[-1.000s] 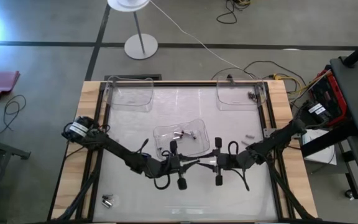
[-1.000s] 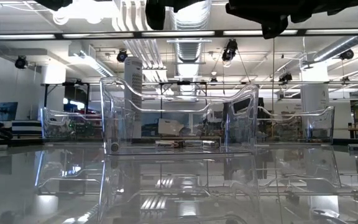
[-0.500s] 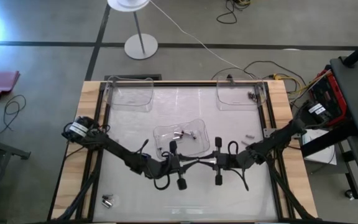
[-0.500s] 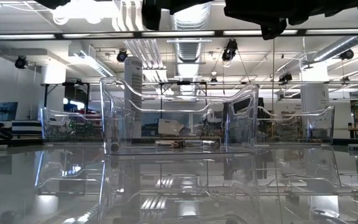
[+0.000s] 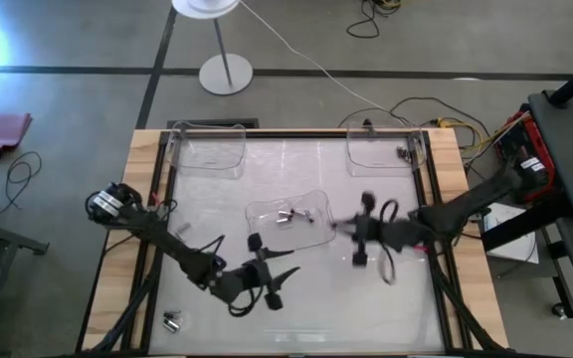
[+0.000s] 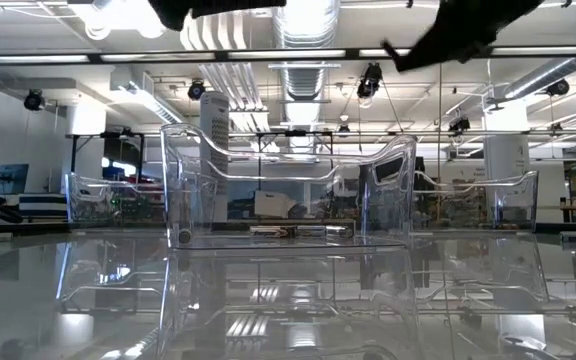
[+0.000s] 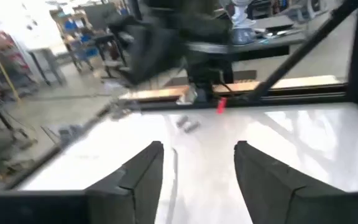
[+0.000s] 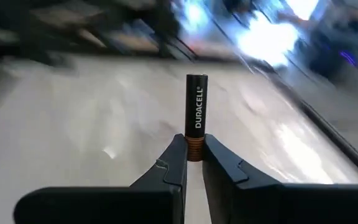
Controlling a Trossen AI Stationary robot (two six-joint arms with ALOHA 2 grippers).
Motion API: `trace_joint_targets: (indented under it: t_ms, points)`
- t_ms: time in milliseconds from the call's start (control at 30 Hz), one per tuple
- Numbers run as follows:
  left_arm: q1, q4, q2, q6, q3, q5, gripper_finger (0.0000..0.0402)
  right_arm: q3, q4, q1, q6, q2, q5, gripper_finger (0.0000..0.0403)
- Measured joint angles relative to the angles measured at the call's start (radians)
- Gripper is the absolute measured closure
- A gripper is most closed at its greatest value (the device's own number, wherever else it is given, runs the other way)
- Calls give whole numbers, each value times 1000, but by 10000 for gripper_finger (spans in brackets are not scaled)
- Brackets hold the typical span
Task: Sort batteries
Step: Put the black battery into the top right transparent bin
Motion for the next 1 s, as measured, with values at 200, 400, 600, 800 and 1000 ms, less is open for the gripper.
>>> trace_joint_targets:
  t_ms: [200,400,600,800,1000]
  points:
    - [-51,-6,17,-109,-86,16,218,187,-607,-326,94,-15,38,379]
    - [-70,4,57,-211,-119,21,227,226,-708,-802,-3,69,-170,380]
    - [-84,-9,111,-223,-119,23,232,259,-699,-1190,-29,245,-379,380]
    - [-119,-53,108,-205,-118,21,232,312,-694,-1355,24,410,-479,380]
    - [-142,-52,105,-144,-118,-38,232,380,-692,-1381,94,551,-533,377]
